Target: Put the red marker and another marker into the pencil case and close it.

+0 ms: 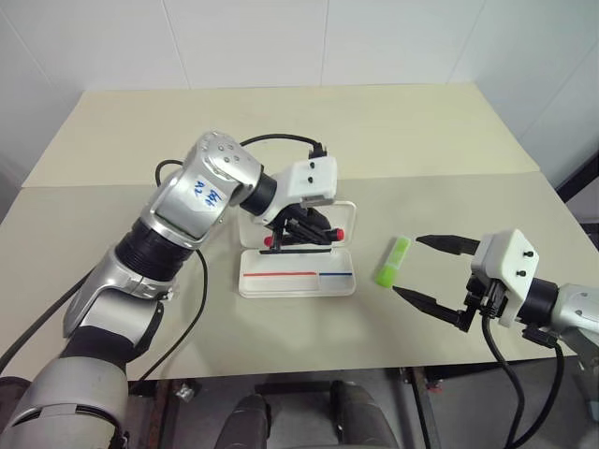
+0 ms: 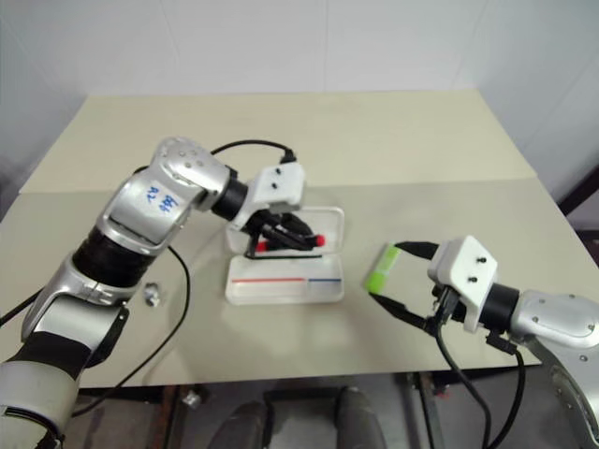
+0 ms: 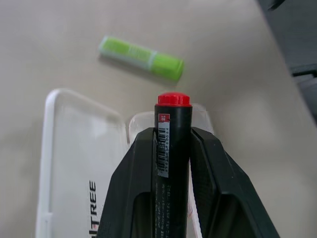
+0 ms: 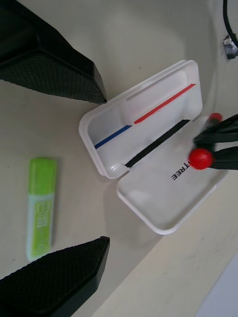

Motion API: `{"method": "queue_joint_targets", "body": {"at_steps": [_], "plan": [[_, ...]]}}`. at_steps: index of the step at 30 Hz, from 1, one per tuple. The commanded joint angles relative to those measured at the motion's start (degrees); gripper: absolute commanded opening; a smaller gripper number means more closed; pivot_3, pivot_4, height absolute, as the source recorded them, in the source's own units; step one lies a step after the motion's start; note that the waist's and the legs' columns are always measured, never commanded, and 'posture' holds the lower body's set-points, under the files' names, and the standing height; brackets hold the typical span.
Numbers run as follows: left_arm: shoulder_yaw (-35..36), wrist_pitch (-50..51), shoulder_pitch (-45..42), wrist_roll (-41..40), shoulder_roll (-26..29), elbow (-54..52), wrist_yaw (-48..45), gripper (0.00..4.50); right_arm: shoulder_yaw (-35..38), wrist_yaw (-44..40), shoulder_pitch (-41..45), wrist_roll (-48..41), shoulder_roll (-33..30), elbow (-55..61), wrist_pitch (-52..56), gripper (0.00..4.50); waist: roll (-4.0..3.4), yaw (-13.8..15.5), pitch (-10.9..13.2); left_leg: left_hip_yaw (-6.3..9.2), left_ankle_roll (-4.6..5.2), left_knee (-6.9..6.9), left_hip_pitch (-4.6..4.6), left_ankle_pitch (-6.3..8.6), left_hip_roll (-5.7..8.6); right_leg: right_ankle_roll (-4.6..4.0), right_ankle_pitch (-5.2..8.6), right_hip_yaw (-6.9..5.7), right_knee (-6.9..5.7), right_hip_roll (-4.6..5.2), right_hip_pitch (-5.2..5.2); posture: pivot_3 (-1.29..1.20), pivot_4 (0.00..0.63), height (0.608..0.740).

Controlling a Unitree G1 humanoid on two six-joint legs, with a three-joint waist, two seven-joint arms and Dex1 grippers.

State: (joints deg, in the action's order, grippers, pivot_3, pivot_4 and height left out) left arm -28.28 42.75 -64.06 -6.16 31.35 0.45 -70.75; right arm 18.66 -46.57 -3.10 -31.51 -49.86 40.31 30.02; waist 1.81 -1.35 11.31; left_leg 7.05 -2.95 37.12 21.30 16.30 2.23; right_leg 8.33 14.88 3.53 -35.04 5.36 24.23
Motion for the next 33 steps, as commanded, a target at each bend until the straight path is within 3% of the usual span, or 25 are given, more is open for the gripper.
{"method": "queue_joint_targets", "body": {"at_steps": [1, 17, 27, 33], "plan": [[-2.01, 0.58, 0.60, 2.18, -0.16, -1.94, 1.10, 0.63, 0.48, 1.06, 0.22, 0.29, 0.28, 1.69, -0.71, 4.50, 0.00, 0.00, 0.00, 0.00, 0.00, 0.00, 0.00, 0.00, 0.00, 0.00, 0.00, 0.00, 0.02, 0.00, -0.01, 0.00, 0.150, 0.740], [-6.78, -5.34, 2.20, 10.63, -4.74, 4.94, 6.55, 0.63, -0.53, 2.52, -0.29, 1.14, 1.07, 2.05, -0.90, 4.50, 0.02, 0.50, 0.01, 0.00, 0.01, -0.02, -0.01, 0.01, 0.01, 0.00, 0.00, -0.01, 0.09, 0.01, -0.04, 0.00, 0.150, 0.740], [-6.48, -2.40, 2.58, 11.74, -7.61, 5.00, 7.31, 0.63, -0.44, 2.90, -0.64, 1.52, 1.19, 2.12, -0.85, 4.50, 0.02, 1.31, 0.01, 0.00, 0.01, -0.03, 0.00, 0.01, 0.01, 0.01, 0.00, -0.01, 0.12, 0.01, -0.04, 0.00, 0.150, 0.740], [-6.93, -3.29, 3.16, 12.84, -8.19, 5.27, 8.02, 2.47, -0.46, 2.95, -0.41, 1.70, 1.05, 1.87, -0.84, 4.50, 0.02, 1.23, 0.01, 0.00, 0.01, -0.04, -0.01, 0.01, 0.00, 0.01, 0.00, -0.01, 0.12, 0.00, -0.04, 0.00, 0.150, 0.740]]}}
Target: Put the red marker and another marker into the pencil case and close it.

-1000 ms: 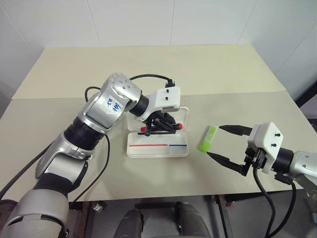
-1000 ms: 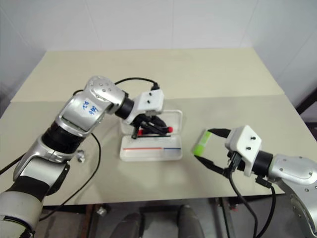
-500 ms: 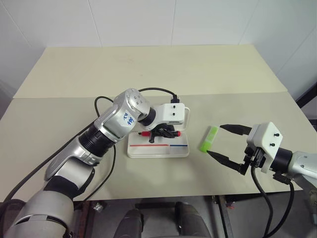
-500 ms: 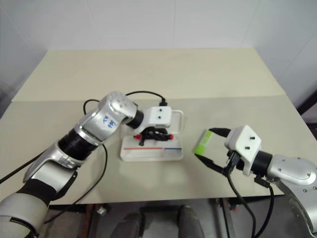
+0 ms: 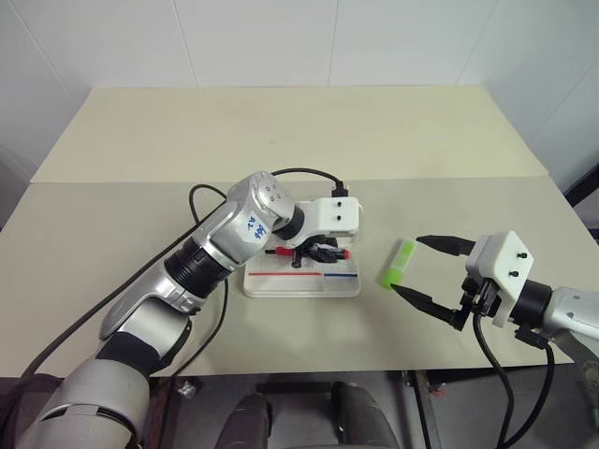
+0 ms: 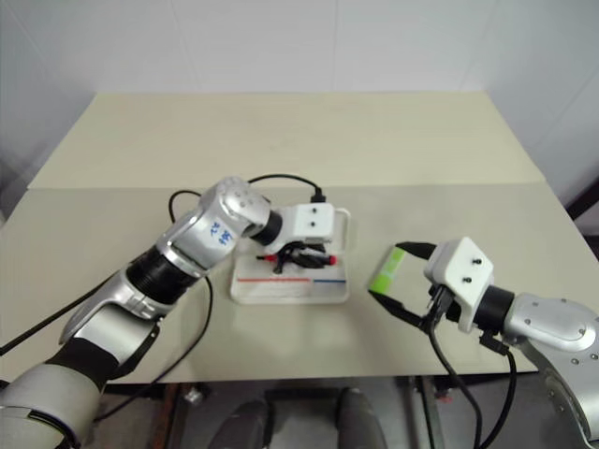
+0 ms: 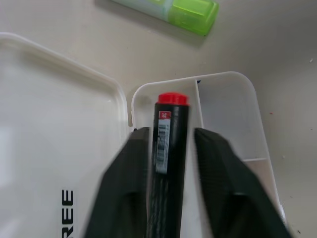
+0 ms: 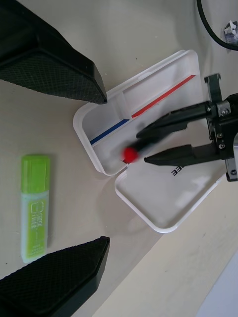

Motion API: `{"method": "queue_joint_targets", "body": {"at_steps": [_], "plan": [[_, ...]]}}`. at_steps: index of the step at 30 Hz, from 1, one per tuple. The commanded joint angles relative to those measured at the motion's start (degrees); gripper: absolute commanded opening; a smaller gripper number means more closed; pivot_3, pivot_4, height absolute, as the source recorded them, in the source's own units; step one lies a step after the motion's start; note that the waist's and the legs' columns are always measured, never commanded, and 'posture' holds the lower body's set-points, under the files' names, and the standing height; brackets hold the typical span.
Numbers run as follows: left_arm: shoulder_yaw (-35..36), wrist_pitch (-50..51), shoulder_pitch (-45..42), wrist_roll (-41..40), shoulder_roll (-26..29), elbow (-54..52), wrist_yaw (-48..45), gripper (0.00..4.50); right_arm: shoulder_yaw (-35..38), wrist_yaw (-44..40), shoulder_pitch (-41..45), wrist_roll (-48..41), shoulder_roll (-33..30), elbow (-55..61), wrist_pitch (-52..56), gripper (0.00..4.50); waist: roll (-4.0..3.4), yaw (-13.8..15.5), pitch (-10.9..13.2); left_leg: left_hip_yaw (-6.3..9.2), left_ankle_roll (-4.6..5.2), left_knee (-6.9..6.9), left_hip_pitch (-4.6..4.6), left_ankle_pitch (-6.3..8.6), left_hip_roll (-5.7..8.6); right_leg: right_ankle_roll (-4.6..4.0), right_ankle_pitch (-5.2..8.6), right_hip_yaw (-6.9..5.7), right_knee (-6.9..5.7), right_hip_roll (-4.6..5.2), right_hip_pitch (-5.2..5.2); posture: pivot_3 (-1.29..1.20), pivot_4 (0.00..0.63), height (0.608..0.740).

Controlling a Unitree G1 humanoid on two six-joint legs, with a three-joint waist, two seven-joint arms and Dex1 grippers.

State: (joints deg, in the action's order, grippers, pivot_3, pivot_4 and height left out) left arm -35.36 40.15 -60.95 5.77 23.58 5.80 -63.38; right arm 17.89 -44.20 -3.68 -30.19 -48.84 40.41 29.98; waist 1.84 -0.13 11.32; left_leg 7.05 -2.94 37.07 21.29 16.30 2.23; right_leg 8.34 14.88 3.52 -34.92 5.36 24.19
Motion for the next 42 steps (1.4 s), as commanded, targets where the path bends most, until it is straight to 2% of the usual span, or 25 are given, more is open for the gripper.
{"method": "queue_joint_targets", "body": {"at_steps": [1, 6, 13, 18, 23, 29, 35, 42], "plan": [[0.20, -0.65, 0.10, 1.04, -0.51, -0.03, 0.73, 2.88, 0.29, 0.59, 0.15, 0.41, 0.03, 1.81, -0.78, 4.50, 0.00, 0.04, 0.00, 0.00, 0.00, 0.00, 0.00, 0.00, 0.00, 0.00, 0.00, 0.00, 0.00, 0.00, 0.00, 0.00, 0.150, 0.740], [1.05, 0.06, 0.23, 1.10, -1.23, -0.19, 1.28, 4.49, 0.24, 0.62, 0.17, 0.49, 0.00, 1.76, -0.74, 4.50, 0.00, 0.08, 0.00, 0.00, 0.00, 0.02, 0.01, 0.00, 0.01, 0.00, 0.00, 0.00, 0.01, 0.01, -0.02, 0.00, 0.150, 0.740], [3.44, 0.10, 1.86, -2.09, 0.02, -5.00, -1.49, 4.49, 0.01, 0.87, -0.20, 1.37, -0.28, 0.88, 0.01, 4.50, 0.00, 0.09, 0.00, 0.01, 0.00, -0.01, 0.00, 0.00, 0.00, 0.00, 0.00, 0.00, 0.04, 0.01, -0.02, 0.00, 0.150, 0.740], [9.25, -2.15, 5.83, -8.15, 1.07, -8.22, -3.25, 4.49, -1.96, 3.31, -0.55, 3.99, -0.45, -0.90, 3.43, 4.50, 0.00, -0.04, 0.00, 0.00, 0.00, 0.00, -0.02, 0.00, -0.01, 0.00, 0.00, 0.00, 0.03, 0.01, -0.04, 0.00, 0.150, 0.740], [16.20, -8.45, 11.68, -18.58, 4.90, -12.19, -11.96, 4.49, -8.47, 10.58, 2.41, 10.79, 0.61, -4.99, 9.97, 4.50, -0.01, -0.09, 0.00, -0.02, 0.00, 0.01, -0.07, 0.00, -0.03, -0.07, -0.02, 0.00, 0.03, 0.01, -0.04, 0.00, 0.150, 0.740], [22.06, -18.39, 13.83, -24.24, 9.54, -6.29, -20.02, 4.49, -13.64, 17.95, 6.89, 13.38, 6.78, -6.37, 17.11, 4.50, -0.03, 0.03, -0.01, 0.00, -0.02, 0.01, -0.06, -0.02, -0.02, -0.14, -0.06, -0.03, 0.05, 0.02, -0.04, 0.00, 0.150, 0.740], [27.44, -22.76, 13.37, -29.01, 12.61, 0.78, -26.80, 4.49, -13.03, 24.73, 12.47, 13.39, 15.46, -7.85, 22.26, 4.50, -0.04, -0.13, -0.01, 0.04, -0.01, -0.04, -0.04, -0.02, -0.03, -0.13, -0.07, -0.06, 0.12, 0.01, -0.04, 0.00, 0.150, 0.740], [28.29, -27.96, 13.40, -30.59, 17.58, 6.59, -29.00, 4.49, -13.89, 30.47, 15.54, 15.52, 20.83, -10.07, 27.12, 4.50, -0.05, -0.10, 0.00, 0.08, 0.00, -0.12, -0.04, -0.01, -0.02, -0.12, -0.07, -0.07, 0.07, 0.03, 0.00, 0.00, 0.150, 0.740]]}}
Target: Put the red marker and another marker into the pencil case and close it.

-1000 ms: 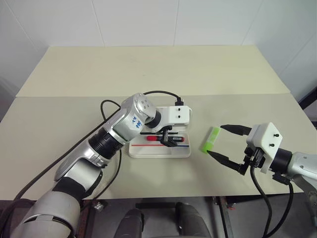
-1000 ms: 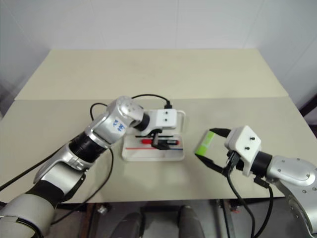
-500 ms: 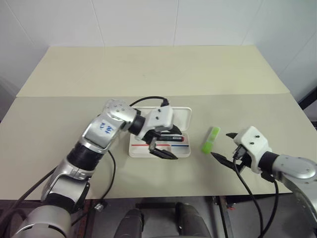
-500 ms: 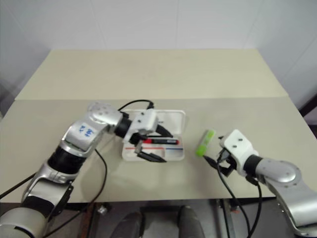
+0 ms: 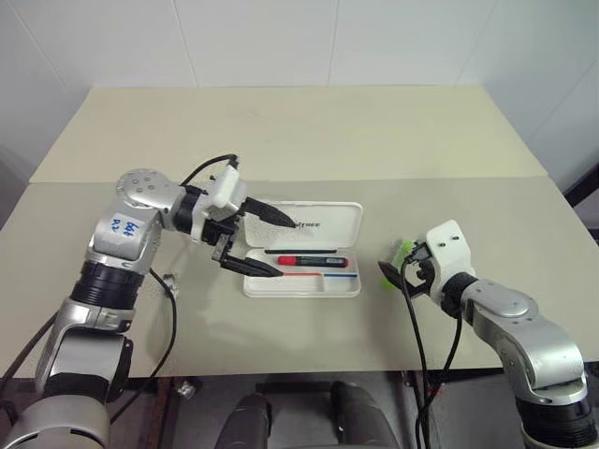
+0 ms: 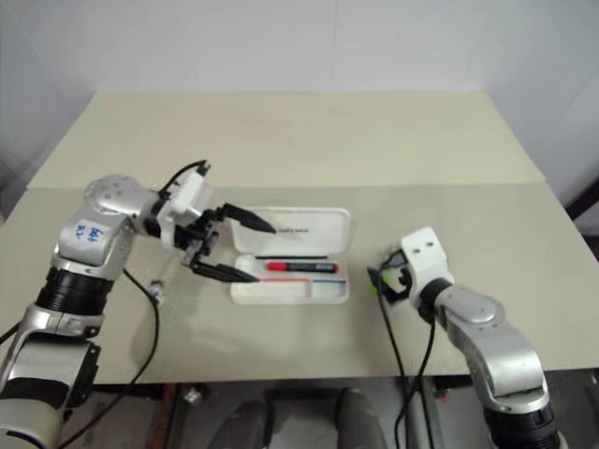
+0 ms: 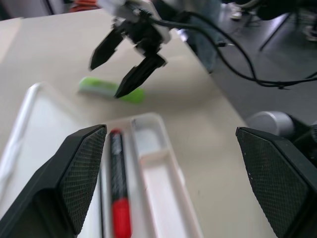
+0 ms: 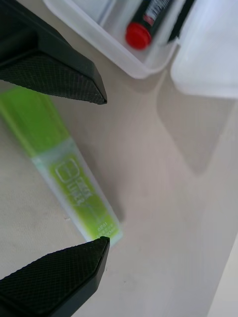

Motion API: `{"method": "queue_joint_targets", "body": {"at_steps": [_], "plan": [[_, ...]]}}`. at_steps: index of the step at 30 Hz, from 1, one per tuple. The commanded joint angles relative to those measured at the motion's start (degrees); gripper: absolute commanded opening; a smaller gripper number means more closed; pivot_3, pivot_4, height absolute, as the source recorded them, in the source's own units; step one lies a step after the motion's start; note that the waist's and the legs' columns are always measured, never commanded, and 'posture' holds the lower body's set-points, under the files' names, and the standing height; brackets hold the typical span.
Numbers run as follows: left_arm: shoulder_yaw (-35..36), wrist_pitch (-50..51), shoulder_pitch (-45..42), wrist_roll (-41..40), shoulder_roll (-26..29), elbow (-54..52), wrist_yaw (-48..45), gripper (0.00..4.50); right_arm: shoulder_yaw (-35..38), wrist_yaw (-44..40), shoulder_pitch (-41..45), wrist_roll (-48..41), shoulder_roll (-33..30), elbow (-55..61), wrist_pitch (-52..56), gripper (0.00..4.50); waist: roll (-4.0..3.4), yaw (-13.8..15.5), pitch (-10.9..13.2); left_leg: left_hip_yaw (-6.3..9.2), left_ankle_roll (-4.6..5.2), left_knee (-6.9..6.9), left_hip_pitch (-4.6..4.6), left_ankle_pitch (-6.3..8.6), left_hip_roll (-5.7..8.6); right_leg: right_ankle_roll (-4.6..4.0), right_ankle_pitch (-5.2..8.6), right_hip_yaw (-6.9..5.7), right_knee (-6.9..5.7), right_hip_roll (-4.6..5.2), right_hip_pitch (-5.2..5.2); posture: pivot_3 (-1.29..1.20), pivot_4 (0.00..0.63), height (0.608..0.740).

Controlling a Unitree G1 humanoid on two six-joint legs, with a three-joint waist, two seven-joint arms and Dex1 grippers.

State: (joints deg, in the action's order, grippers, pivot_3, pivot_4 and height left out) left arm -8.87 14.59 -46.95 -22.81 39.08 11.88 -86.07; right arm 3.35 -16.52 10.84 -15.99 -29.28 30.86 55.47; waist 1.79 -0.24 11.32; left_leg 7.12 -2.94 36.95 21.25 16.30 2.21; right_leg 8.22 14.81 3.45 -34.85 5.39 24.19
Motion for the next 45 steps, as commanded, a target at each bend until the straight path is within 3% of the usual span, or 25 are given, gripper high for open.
{"method": "queue_joint_targets", "body": {"at_steps": [1, 9, 13, 31, 42, 45], "plan": [[1.73, -2.91, -0.55, -2.03, 2.94, 0.99, -6.40, 4.49, 1.10, 4.05, 1.40, 1.86, 2.11, -1.34, 2.45, 4.50, 0.00, 0.01, 0.00, 0.00, 0.00, -0.02, 0.01, 0.00, 0.00, 0.00, 0.00, 0.00, 0.01, 0.00, 0.02, 0.00, 0.150, 0.740], [2.20, -5.03, -0.43, -9.80, 8.94, 3.73, -6.43, 4.49, 5.62, 9.33, 3.50, 2.18, 7.43, -3.23, 7.25, 4.50, -0.01, 0.08, 0.00, 0.02, 0.01, -0.07, 0.01, 0.01, -0.01, 0.00, 0.00, -0.01, 0.00, 0.00, 0.04, 0.00, 0.150, 0.740], [2.08, -6.40, -0.08, -9.57, 10.70, 5.47, -6.43, 4.49, 5.70, 9.87, 4.04, 1.82, 9.36, -3.02, 9.37, 4.50, -0.01, -0.08, 0.00, 0.01, 0.01, -0.07, 0.01, 0.01, -0.01, 0.00, 0.00, -0.02, -0.01, 0.00, 0.04, 0.00, 0.150, 0.740], [4.65, -3.87, 2.23, -9.58, 9.93, 2.20, -4.22, 4.49, 2.38, 9.31, 6.20, 2.20, 10.33, -6.06, 13.68, 4.50, -0.01, -1.26, 0.00, 0.02, 0.02, -0.11, 0.00, 0.01, -0.01, -0.01, 0.01, -0.02, -0.04, 0.00, 0.06, 0.00, 0.150, 0.740], [7.85, -1.99, 2.98, -12.45, 7.22, -0.27, -3.81, 4.50, 0.89, 5.05, 7.62, 1.88, 6.57, -4.18, 9.66, 1.10, -0.01, -1.11, 0.01, 0.04, 0.02, -0.04, 0.01, 0.01, 0.02, 0.01, -0.01, -0.02, -0.02, 0.03, 0.03, 0.00, 0.150, 0.740], [9.32, -2.83, 3.33, -13.33, 6.34, 0.58, -4.41, 4.50, 1.59, 2.21, 9.27, 1.21, 3.59, -2.62, 5.89, 1.10, -0.05, -1.31, 0.03, 0.03, 0.02, -0.09, 0.02, 0.01, 0.01, 0.01, -0.01, -0.02, 0.02, 0.02, 0.05, 0.00, 0.150, 0.740]]}}
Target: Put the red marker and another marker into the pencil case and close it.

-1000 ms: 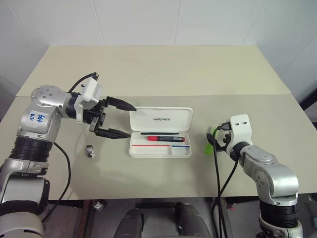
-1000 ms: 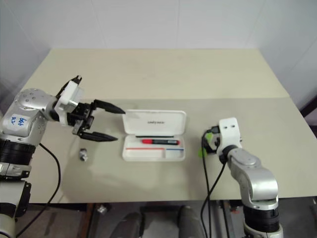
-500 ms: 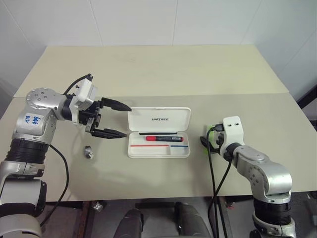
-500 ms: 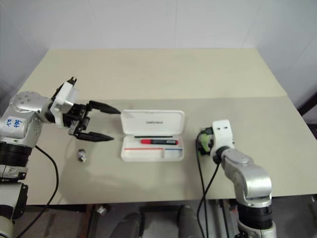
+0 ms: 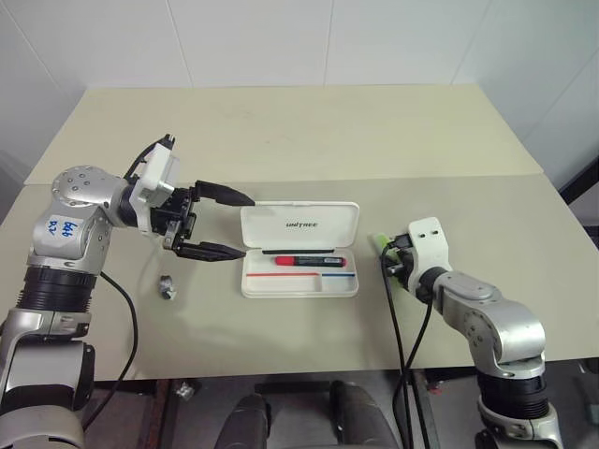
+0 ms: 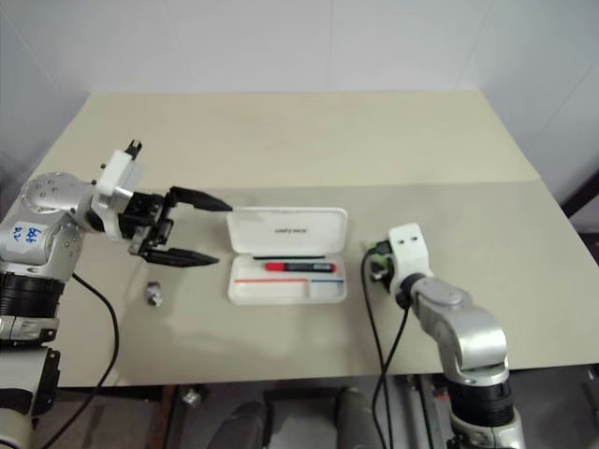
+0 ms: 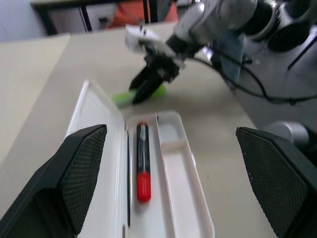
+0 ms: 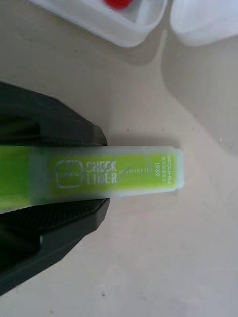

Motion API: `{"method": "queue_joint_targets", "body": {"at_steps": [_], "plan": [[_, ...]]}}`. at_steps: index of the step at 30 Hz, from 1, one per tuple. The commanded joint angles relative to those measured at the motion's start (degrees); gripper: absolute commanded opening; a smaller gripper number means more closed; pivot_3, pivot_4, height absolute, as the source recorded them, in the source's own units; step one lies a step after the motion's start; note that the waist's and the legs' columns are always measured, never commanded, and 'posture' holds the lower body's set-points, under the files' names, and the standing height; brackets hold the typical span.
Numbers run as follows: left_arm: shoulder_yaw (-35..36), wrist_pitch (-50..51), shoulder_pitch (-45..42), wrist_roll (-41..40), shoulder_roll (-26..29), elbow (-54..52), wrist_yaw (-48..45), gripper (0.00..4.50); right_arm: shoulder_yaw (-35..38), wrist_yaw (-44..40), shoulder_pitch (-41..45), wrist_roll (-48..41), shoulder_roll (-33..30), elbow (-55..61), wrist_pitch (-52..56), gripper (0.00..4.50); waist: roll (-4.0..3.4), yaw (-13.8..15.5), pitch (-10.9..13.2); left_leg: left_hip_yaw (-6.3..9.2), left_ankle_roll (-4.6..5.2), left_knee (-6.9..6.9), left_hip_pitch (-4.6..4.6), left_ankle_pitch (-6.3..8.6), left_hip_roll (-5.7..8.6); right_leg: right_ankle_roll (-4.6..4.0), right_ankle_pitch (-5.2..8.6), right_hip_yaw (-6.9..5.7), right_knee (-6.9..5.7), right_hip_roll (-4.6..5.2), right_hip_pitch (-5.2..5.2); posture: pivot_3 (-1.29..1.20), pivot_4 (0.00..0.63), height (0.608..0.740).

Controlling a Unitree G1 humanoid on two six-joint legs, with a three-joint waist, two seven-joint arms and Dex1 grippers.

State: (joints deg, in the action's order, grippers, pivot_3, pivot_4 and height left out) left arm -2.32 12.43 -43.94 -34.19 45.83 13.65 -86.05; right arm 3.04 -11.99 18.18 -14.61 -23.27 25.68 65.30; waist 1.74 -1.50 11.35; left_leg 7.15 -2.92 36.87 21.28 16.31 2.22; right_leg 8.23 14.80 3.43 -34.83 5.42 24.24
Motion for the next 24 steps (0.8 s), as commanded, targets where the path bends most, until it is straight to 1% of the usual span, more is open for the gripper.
{"method": "queue_joint_targets", "body": {"at_steps": [1, 7, 10, 13, 15, 18, 22, 24], "plan": [[3.13, -0.80, 0.46, -2.15, -0.54, -0.77, -4.62, 4.50, 2.38, -3.13, 2.75, -0.33, -3.48, 2.92, -5.22, 1.10, -0.02, -0.16, 0.01, 0.00, 0.00, -0.03, 0.00, 0.00, 0.00, 0.00, 0.00, 0.00, 0.00, 0.00, 0.02, 0.00, 0.150, 0.740], [4.65, -1.08, 0.95, -2.90, -1.15, 0.98, -5.53, 4.50, 5.41, -7.59, 9.87, -0.90, -9.05, 2.02, -12.43, 1.10, -0.05, -0.40, 0.03, -0.10, -0.04, -0.49, 0.00, -0.02, -0.08, -0.05, 0.03, 0.04, -0.02, -0.05, 0.30, 0.00, 0.150, 0.740], [5.17, -1.60, 1.11, -3.15, -1.61, 1.55, -5.45, 4.50, 6.90, -8.55, 14.80, -1.84, -9.53, 1.45, -14.66, 1.10, -0.06, -0.26, 0.03, -0.09, -0.05, -0.63, 0.00, -0.03, -0.09, -0.08, 0.05, 0.03, 0.04, -0.05, 0.33, 0.00, 0.150, 0.740], [6.63, -0.63, 1.26, -5.19, -2.47, 2.31, -6.13, 4.50, 6.17, -10.39, 22.01, -4.01, -10.08, 2.93, -14.60, 1.10, -0.13, -0.30, 0.08, -0.11, -0.05, -0.67, 0.02, -0.04, -0.07, -0.08, 0.05, 0.03, 0.15, -0.01, 0.33, 0.00, 0.150, 0.740], [6.89, -0.15, 1.84, -6.56, -1.95, 2.54, -6.44, 4.50, 4.27, -12.32, 25.80, -6.63, -9.90, 4.89, -12.12, 1.10, -0.18, -0.35, 0.11, -0.13, -0.05, -0.68, 0.05, -0.03, -0.08, -0.08, 0.05, 0.05, 0.17, 0.00, 0.37, 0.00, 0.150, 0.740], [6.32, -0.64, 3.06, -7.63, -0.65, 3.55, -6.45, 4.50, 0.14, -15.75, 29.03, -10.69, -10.35, 7.51, -7.30, 1.10, -0.18, -0.23, 0.11, -0.03, -0.05, -0.82, 0.05, -0.03, -0.16, -0.15, 0.10, -0.04, 0.20, -0.05, 0.40, 0.00, 0.150, 0.740], [5.22, -1.97, 4.50, -8.28, 1.43, 5.76, -6.45, 4.50, -7.42, -20.37, 30.72, -16.04, -11.24, 10.73, -0.31, 1.10, -0.18, -0.30, 0.11, -0.09, -0.05, -0.81, 0.07, -0.02, -0.13, -0.16, 0.11, 0.00, 0.19, -0.01, 0.40, 0.00, 0.150, 0.740], [5.29, -2.48, 5.10, -9.14, 2.45, 7.08, -6.45, 4.50, -12.16, -21.62, 30.92, -17.15, -11.36, 11.57, 2.30, 1.10, -0.18, -0.20, 0.11, -0.06, -0.04, -0.79, 0.11, -0.02, -0.13, -0.16, 0.11, -0.03, 0.27, -0.01, 0.42, 0.00, 0.150, 0.740]]}}
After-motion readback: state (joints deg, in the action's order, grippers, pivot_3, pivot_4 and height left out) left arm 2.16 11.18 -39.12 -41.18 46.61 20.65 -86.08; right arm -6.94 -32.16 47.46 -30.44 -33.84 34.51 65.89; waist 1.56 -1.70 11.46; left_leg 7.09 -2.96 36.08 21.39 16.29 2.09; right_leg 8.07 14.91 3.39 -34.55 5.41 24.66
